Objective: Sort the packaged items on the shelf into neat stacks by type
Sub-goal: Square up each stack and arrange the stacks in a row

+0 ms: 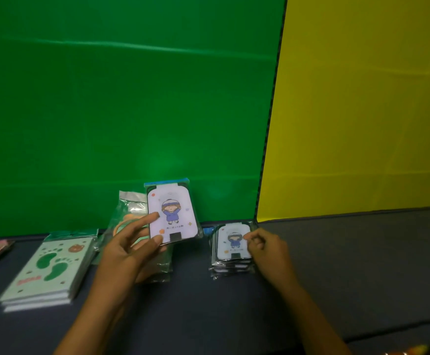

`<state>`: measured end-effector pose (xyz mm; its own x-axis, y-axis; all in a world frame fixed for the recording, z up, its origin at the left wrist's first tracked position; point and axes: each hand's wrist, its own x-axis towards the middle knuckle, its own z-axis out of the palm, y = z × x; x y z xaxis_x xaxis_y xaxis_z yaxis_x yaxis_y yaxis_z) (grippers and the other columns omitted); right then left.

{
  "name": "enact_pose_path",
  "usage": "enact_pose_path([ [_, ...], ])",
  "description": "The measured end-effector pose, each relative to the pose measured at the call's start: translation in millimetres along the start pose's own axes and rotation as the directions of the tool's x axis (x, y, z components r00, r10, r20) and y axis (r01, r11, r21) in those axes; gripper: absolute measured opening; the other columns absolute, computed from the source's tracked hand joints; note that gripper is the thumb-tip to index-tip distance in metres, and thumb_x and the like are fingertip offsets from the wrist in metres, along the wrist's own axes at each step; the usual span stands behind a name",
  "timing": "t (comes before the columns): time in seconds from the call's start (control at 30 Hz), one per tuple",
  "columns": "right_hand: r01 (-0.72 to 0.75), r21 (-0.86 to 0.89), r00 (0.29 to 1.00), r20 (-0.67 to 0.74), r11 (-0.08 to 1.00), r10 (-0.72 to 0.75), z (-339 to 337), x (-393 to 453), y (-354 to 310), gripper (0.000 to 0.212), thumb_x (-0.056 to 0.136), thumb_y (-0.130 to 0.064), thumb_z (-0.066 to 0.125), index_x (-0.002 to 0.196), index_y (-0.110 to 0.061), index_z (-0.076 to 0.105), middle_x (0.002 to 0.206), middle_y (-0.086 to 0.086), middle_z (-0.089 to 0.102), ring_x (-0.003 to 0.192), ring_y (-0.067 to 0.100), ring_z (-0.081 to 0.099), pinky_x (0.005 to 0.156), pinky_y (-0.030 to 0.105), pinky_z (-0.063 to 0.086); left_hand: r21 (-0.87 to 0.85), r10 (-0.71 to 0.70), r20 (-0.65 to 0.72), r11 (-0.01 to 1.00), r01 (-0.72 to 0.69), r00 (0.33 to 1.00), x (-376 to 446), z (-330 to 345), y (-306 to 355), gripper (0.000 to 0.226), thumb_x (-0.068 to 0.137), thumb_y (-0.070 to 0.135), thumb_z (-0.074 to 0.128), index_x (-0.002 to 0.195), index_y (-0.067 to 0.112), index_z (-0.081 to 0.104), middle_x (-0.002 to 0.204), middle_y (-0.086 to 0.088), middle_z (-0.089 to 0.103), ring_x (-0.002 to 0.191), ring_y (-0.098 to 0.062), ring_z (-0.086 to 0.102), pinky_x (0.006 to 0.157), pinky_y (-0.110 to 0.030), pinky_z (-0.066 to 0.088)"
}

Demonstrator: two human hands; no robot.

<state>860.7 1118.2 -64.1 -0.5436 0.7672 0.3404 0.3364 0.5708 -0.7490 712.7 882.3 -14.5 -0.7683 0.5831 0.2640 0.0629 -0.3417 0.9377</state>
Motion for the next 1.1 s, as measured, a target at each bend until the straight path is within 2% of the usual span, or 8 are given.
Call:
enact_pose_path([
  [0.1,0.031,-0.104,0.999,0.039,0.994,-0.028,3,-4,2,0.013,0.090,-0.009,0.059,0.095,-0.015,0.068,0.076,-0.005,0.045,0.064,0.006,0.045,0.057,0.013,0.037,0.008,-0.002,0.024,1.000,0.002,1.000,-4,6,-4,0.040,0.082,-0.005,0.063,0.114,0.020,0.069,0.102,0.001,0.073,0.089,-0.017,0.071,0.079,-0.026,0.058],
  [0.33,0.116,-0.127,0.983,0.157,0.985,-0.096,-19,1,5,0.013,0.093,-0.028,0.061,0.105,-0.025,0.066,0.099,0.000,0.051,0.084,0.008,0.054,0.069,0.012,0.038,0.071,0.025,0.059,0.997,-0.029,0.998,4,23,-4,0.042,0.082,-0.004,0.065,0.117,0.019,0.067,0.104,-0.006,0.073,0.094,-0.023,0.071,0.076,-0.027,0.059],
  [0.53,0.186,-0.478,0.980,0.149,0.859,-0.129,-47,-1,17,0.041,0.096,-0.044,0.048,0.130,-0.021,0.049,0.128,-0.002,0.049,0.118,0.017,0.048,0.093,0.029,0.041,0.121,0.016,0.097,0.992,-0.027,0.995,5,50,-6,0.037,0.085,-0.002,0.064,0.115,0.019,0.065,0.097,0.004,0.075,0.088,-0.013,0.071,0.069,-0.024,0.059],
  [0.63,0.190,-0.608,0.980,0.170,0.771,-0.107,-59,-3,20,0.050,0.096,-0.055,0.040,0.129,-0.019,0.049,0.128,0.001,0.051,0.117,0.020,0.049,0.094,0.034,0.043,0.199,0.008,0.154,0.979,-0.039,0.988,8,63,-12,0.035,0.086,0.001,0.063,0.113,0.023,0.063,0.096,0.006,0.075,0.085,-0.005,0.070,0.068,-0.017,0.055],
  [0.8,0.159,-0.600,0.984,0.159,0.784,-0.077,-69,-9,27,0.053,0.096,-0.060,0.035,0.122,-0.018,0.053,0.121,0.001,0.053,0.113,0.018,0.051,0.092,0.032,0.042,0.323,-0.067,0.234,0.946,-0.012,0.970,15,86,-33,0.032,0.088,0.004,0.062,0.115,0.021,0.060,0.099,0.005,0.069,0.083,0.004,0.068,0.068,-0.009,0.052],
  [0.97,0.131,-0.556,0.988,0.143,0.821,-0.061,-73,-15,30,0.052,0.095,-0.059,0.036,0.123,-0.019,0.054,0.121,-0.001,0.054,0.113,0.017,0.051,0.093,0.032,0.044,0.545,-0.182,0.277,0.839,0.002,0.943,30,93,-61,0.031,0.090,0.017,0.062,0.121,0.021,0.059,0.098,0.003,0.071,0.088,-0.008,0.069,0.079,-0.027,0.057],
  [1.03,0.125,-0.543,0.989,0.131,0.831,-0.063,-74,-17,28,0.050,0.095,-0.059,0.037,0.122,-0.020,0.054,0.121,-0.002,0.054,0.112,0.017,0.051,0.092,0.031,0.044,0.675,-0.186,0.287,0.735,-0.061,0.940,31,92,-68,0.037,0.092,0.029,0.059,0.129,0.024,0.056,0.110,-0.004,0.068,0.097,-0.015,0.065,0.089,-0.039,0.054],
  [1.1,0.119,-0.536,0.991,0.116,0.836,-0.066,-74,-18,25,0.049,0.096,-0.058,0.037,0.120,-0.019,0.054,0.119,-0.001,0.054,0.111,0.017,0.051,0.090,0.030,0.043,0.787,-0.160,0.306,0.598,-0.155,0.939,30,91,-74,0.042,0.094,0.038,0.052,0.135,0.028,0.050,0.129,-0.003,0.057,0.117,-0.019,0.052,0.102,-0.039,0.044],
])
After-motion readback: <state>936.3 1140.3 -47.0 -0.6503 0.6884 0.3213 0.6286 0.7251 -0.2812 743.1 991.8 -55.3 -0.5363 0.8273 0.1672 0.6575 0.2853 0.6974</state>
